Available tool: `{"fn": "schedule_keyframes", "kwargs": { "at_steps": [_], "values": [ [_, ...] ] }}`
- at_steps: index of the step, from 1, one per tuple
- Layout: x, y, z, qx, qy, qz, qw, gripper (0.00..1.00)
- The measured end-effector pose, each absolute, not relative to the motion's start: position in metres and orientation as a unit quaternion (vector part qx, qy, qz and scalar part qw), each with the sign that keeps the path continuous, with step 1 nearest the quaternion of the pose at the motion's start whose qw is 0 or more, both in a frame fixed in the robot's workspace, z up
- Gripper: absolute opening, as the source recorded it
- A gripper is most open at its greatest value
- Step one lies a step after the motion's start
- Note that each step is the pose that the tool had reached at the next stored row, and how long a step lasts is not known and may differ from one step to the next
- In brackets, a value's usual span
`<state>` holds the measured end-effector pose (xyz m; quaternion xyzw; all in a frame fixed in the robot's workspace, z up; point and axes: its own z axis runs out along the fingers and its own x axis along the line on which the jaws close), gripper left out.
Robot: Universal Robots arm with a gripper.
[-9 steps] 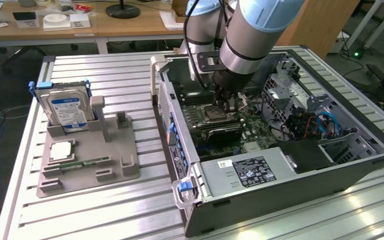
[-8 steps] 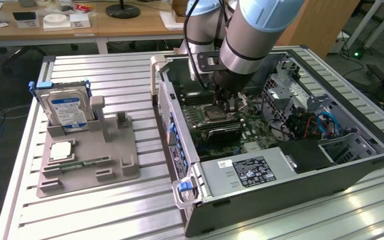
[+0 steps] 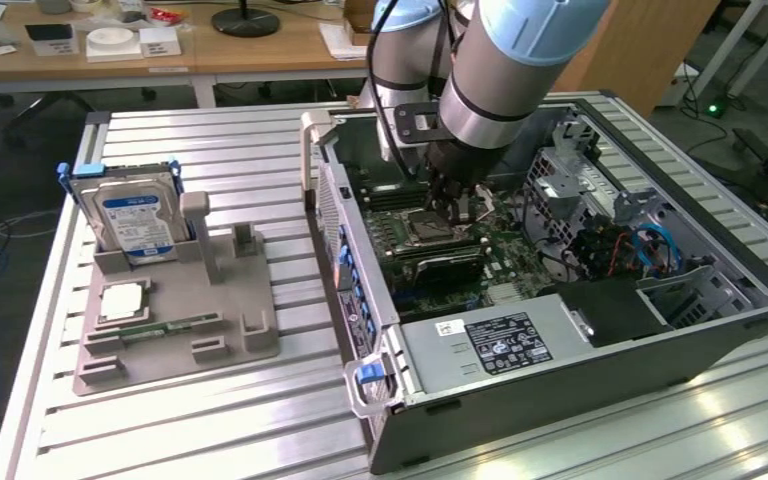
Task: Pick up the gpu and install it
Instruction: 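Insert the gpu into the slot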
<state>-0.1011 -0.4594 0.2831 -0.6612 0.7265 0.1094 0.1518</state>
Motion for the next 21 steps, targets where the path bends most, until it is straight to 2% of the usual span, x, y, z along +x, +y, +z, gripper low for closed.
{"fn": "schedule_keyframes", "kwargs": {
  "at_steps": [21],
  "values": [
    [-0.1010, -0.4594, 0.2830, -0.660, 0.725, 0.117, 0.158, 0.11]
  ]
}}
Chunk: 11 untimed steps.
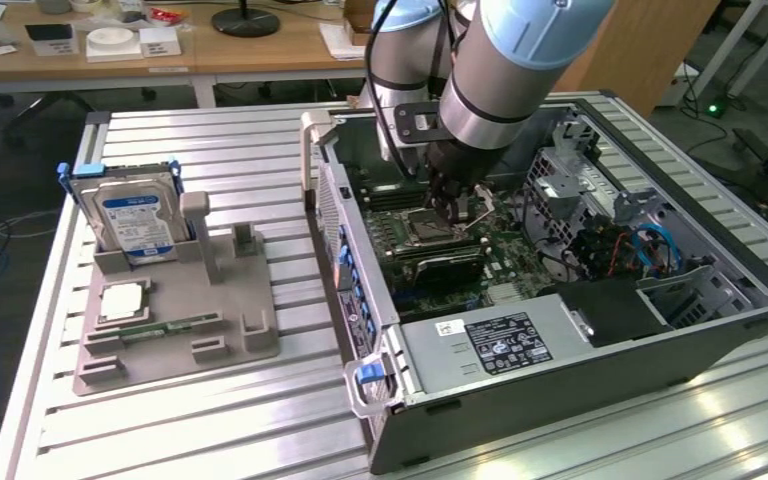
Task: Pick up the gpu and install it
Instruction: 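Insert the gpu into the slot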
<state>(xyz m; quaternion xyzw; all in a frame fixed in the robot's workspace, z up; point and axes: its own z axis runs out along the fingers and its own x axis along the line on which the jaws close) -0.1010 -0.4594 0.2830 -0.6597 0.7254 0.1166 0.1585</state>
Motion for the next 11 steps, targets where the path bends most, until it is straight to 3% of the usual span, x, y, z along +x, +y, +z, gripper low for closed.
{"fn": "schedule_keyframes", "kwargs": {
  "at_steps": [11],
  "values": [
    [-0.1011, -0.4594, 0.2831, -0.659, 0.725, 0.120, 0.162, 0.11]
  ]
}}
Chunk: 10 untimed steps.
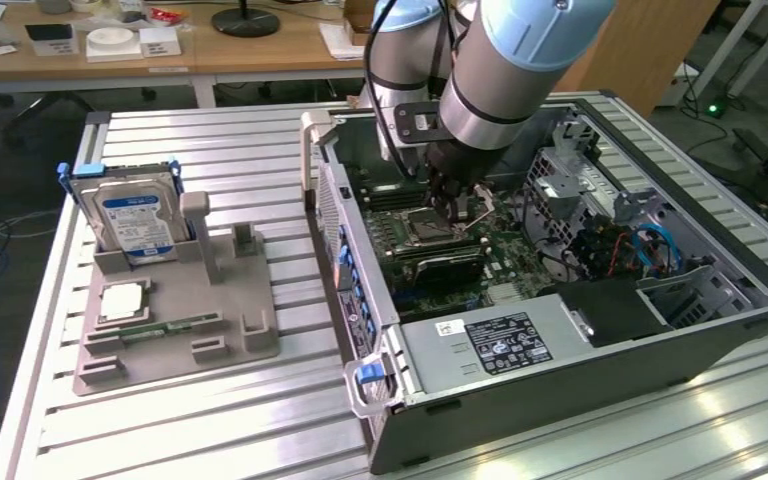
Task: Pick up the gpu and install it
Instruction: 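Insert the gpu into the slot, then press down on the gpu until it lock into place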
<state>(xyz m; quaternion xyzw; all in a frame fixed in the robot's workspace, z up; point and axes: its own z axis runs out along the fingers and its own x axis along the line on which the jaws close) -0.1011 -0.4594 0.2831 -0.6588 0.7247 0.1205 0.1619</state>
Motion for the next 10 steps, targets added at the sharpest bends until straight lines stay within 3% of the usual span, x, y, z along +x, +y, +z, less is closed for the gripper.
{"fn": "schedule_keyframes", "kwargs": {
  "at_steps": [10],
  "values": [
    [-0.1011, -0.4594, 0.2831, -0.658, 0.724, 0.124, 0.165, 0.11]
  ]
}}
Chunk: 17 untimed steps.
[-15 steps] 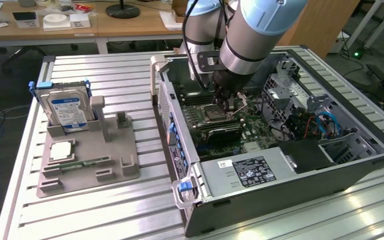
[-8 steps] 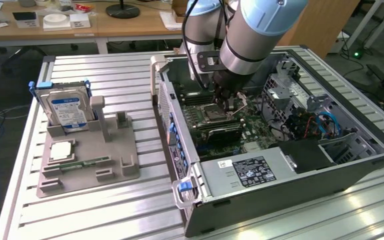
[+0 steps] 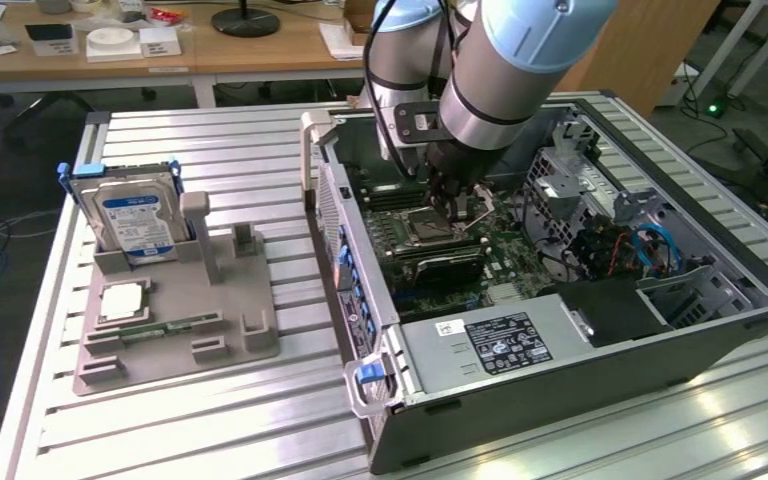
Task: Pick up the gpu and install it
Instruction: 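Press down on the gpu until it lock into place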
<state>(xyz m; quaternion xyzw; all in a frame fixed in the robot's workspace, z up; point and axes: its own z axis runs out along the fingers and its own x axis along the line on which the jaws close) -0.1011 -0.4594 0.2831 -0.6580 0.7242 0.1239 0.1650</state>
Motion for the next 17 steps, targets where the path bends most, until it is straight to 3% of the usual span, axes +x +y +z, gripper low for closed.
{"fn": "schedule_keyframes", "kwargs": {
  "at_steps": [17],
  "values": [
    [-0.1010, -0.4594, 0.2831, -0.657, 0.723, 0.130, 0.170, 0.11]
  ]
}}
